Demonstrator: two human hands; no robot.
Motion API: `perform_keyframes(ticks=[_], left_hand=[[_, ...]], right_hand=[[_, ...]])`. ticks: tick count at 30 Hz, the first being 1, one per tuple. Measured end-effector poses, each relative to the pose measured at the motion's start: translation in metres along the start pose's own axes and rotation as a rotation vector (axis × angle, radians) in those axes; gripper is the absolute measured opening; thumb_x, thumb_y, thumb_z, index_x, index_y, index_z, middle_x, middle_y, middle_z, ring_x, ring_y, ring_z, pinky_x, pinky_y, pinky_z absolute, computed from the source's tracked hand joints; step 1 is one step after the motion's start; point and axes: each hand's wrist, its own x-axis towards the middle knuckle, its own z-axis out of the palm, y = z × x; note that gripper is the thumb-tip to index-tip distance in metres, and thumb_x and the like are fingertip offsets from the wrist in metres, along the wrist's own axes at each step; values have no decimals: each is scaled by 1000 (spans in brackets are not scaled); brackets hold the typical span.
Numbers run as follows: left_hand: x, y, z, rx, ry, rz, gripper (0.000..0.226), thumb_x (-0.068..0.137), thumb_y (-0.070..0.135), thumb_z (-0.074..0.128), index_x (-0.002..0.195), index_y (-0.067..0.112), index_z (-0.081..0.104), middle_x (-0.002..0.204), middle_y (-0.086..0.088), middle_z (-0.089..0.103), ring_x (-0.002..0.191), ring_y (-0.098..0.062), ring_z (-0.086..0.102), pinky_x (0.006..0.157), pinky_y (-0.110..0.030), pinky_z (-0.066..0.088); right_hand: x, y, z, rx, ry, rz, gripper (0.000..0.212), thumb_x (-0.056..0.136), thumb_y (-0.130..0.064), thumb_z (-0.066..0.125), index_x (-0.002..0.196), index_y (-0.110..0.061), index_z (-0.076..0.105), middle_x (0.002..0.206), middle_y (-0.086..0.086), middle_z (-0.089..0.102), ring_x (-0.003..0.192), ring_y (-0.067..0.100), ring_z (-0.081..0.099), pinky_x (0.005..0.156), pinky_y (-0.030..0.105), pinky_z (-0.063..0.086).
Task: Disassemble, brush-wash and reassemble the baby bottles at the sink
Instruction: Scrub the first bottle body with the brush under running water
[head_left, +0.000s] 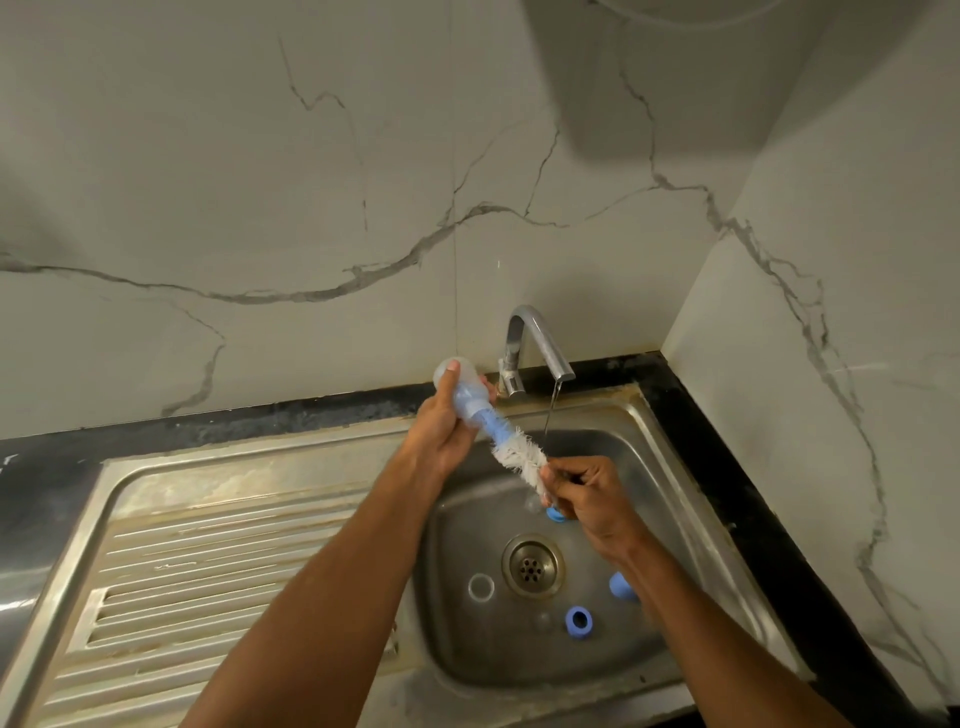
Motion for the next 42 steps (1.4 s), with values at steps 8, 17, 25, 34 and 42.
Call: perform_keyframes(ticks=[8,17,25,34,42], left_hand=[[3,4,-17,368,36,-75,66,85,45,73,135,9,51,130,-18,61,116,-33,65,97,-45,56],[2,-5,11,188,91,-26,64,92,40,67,137,-2,49,137,-22,57,125,-33,58,109,-47,46],[-6,-7,5,-34,74,-95,58,83,17,80,132,4,50,109,-16,62,95,-24,66,81,-43,60],[-8,-8,20,-79,-47,-89,56,83,15,80,129,4,50,106,-16,62,90,-23,66,76,-41,60],[-7,-13,7,-86,-63,-59,55,84,16,79,128,3,50,104,-16,64,91,-23,65,90,-44,57]], right_hand=[[12,1,-9,-391,91,-132,12,89,-4,70,99,-3,76,65,-1,70,58,9,67,55,23,53],[23,6,10,-791,154,-381,12,88,-18,72,97,-11,78,77,0,76,65,7,68,59,27,56],[5,-4,-5,-158,10,-41,11,92,-9,67,92,-6,78,73,17,72,63,29,63,59,30,51],[1,-5,-4,75,-15,32,16,94,-13,61,92,-3,74,64,11,62,54,15,50,50,21,41],[3,-2,-4,51,-27,54,14,93,-8,62,93,-1,74,64,14,62,50,12,49,48,20,38]])
